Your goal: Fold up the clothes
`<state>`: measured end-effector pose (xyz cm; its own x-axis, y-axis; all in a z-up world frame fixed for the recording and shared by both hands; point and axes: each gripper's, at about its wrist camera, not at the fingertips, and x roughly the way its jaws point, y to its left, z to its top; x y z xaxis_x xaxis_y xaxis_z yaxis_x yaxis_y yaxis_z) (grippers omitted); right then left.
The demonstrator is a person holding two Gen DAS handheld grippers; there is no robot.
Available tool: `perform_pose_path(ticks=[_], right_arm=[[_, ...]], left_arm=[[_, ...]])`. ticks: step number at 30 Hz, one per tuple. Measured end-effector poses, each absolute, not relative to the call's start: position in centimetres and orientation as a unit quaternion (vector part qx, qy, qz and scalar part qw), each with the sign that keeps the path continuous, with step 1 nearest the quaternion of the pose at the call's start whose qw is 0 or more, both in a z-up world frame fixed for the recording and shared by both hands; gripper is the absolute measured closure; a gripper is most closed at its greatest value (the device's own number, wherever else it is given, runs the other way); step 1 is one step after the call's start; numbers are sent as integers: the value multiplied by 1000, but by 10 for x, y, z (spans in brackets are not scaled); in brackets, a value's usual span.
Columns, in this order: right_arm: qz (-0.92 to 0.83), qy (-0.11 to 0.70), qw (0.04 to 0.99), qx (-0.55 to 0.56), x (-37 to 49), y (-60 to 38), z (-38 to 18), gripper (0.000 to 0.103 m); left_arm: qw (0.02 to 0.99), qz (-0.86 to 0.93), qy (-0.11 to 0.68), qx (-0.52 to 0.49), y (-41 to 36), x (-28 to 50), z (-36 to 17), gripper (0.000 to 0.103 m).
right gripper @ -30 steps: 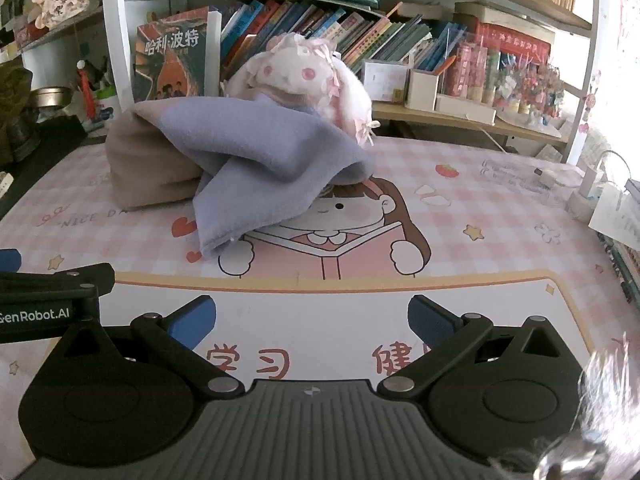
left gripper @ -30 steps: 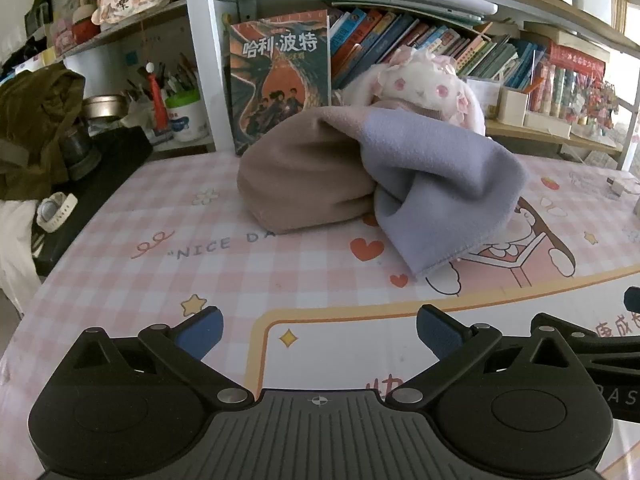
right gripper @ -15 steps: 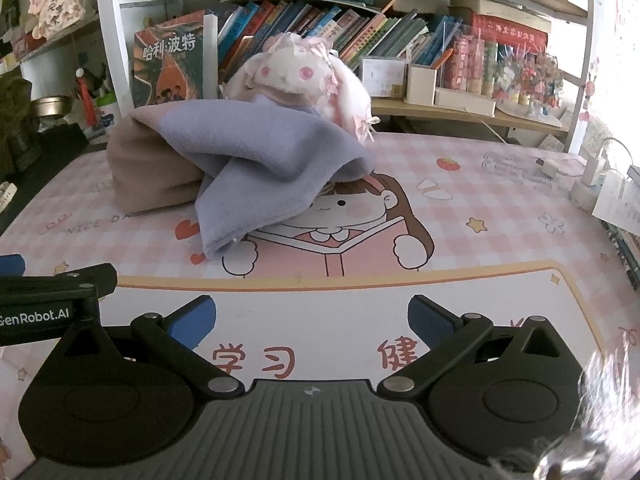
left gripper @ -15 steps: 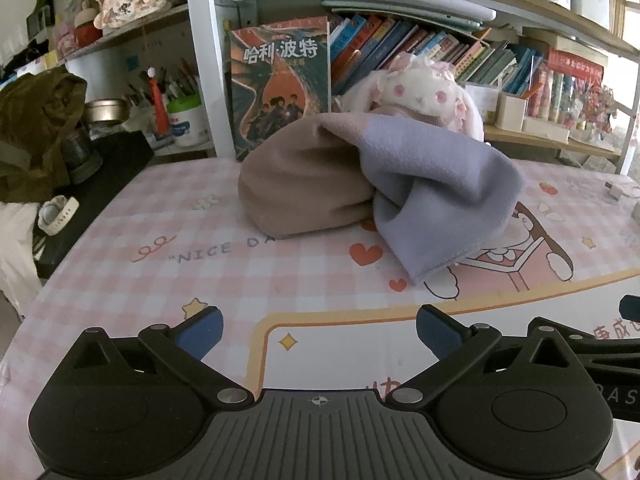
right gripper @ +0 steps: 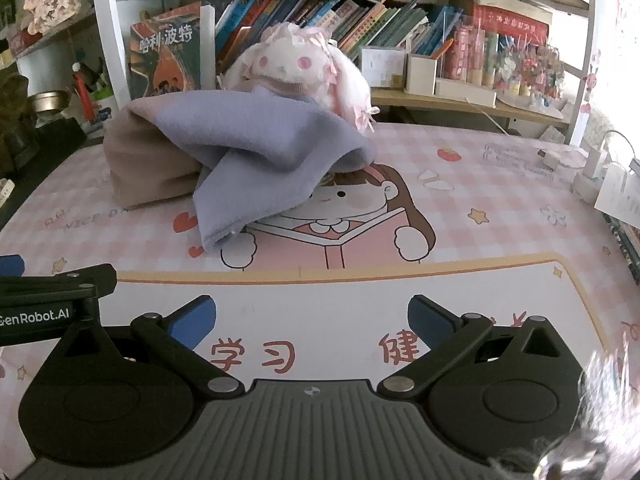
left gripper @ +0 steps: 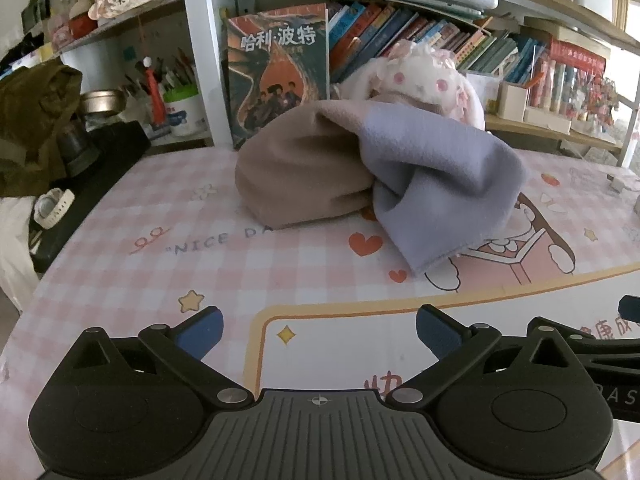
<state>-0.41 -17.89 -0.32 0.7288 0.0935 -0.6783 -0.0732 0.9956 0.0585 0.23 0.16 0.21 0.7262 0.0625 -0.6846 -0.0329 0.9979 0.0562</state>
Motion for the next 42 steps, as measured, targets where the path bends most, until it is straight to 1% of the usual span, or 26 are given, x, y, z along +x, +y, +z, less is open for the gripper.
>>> perform_pose_path(ticks=[25,42], right_arm=[[58,370,927,13,7,-181,-8,2],[81,382,920,21,16,-207,-20,2]], left_arm=[[927,38,372,12,-1,12,-3,2],[922,54,382,22,-31,16,-11,1]])
